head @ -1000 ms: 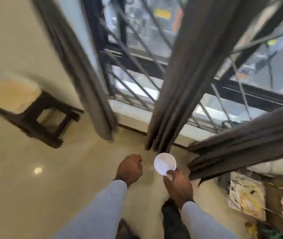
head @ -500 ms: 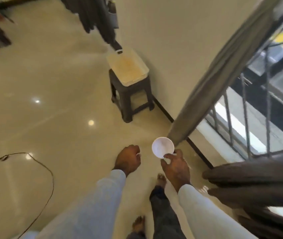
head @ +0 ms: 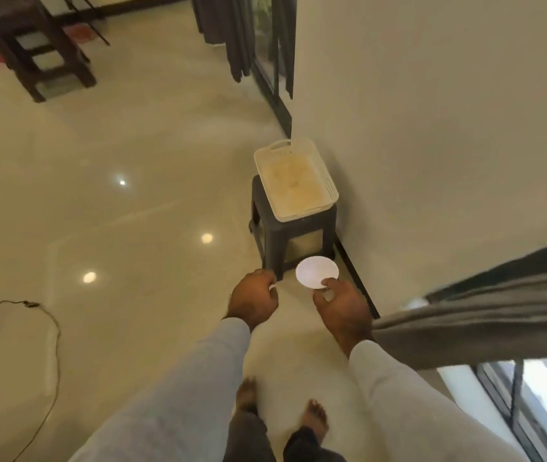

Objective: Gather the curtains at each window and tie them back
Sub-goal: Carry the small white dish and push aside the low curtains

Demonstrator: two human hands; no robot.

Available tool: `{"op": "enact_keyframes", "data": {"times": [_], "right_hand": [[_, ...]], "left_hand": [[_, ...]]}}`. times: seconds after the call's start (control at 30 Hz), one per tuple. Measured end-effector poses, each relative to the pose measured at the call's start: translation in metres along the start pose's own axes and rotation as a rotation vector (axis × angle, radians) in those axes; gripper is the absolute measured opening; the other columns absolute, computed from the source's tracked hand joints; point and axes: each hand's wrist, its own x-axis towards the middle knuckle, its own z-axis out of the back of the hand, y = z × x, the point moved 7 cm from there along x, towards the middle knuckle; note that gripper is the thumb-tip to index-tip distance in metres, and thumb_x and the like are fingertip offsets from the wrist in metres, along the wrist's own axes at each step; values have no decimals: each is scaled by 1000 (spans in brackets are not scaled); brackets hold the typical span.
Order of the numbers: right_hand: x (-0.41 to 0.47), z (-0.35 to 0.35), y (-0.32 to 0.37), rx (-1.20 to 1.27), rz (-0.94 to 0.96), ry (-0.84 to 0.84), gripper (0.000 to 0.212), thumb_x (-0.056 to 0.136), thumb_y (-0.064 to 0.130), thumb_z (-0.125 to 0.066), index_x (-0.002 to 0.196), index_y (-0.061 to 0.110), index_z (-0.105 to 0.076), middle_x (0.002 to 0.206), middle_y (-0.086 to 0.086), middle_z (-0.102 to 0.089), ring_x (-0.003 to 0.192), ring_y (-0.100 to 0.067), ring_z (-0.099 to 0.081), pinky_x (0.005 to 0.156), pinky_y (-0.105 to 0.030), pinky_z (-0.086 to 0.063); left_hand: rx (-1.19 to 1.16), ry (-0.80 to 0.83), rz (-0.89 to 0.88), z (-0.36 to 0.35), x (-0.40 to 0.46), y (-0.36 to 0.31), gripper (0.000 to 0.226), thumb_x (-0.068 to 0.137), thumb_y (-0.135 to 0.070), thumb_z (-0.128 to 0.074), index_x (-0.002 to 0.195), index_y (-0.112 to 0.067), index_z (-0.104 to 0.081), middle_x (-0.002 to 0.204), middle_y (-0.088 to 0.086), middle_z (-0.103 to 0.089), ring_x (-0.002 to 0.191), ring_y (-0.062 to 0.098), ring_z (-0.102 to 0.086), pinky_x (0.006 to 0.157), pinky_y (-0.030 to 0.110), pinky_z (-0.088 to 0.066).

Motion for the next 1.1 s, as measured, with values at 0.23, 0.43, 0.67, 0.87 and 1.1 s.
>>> {"op": "enact_keyframes", "data": {"times": [0.23,0.43,0.67,0.87,1.1], "right_hand": [[169,-38,18,-150,29,-77,40,89,59,-68,113,27,-76,115,-6,-69,110,-35,-59,83,-41,-56],[303,-91,27,-258,-23,-106,35,89,58,-72,105,27,-81,107,-5,-74,102,-31,-58,82,-41,-48],[400,-152,19,-413,-101,52,36,87,64,-69,108,37,-80,112,2,-73,112,-27,-57,90,-43,-40],[420,-172,14,-480,-161,158,37,86,61,-69,105,32,-82,105,2,-73,108,-26,-57,90,-44,-37],[412,-177,17,-532,-171,277,41,92,59,-60,113,29,-77,121,-4,-69,123,-31,-53,100,-48,-35]], "left_hand": [[-12,-3,-22,17,169,3,18,99,-24,-64,114,-15,-68,117,12,-69,112,38,-61,89,41,-52],[83,102,-65,-2,316,25,27,104,-28,-62,129,-18,-64,131,6,-64,128,31,-54,102,45,-52],[356,231,-183,-36,423,48,44,105,-37,-57,146,-20,-56,152,4,-51,140,32,-43,115,50,-41],[403,282,-212,-51,451,58,46,104,-37,-55,147,-20,-54,157,6,-47,145,34,-38,117,52,-37],[407,315,-218,-49,445,58,48,108,-40,-52,152,-22,-49,162,4,-43,150,34,-35,126,53,-31]]}}
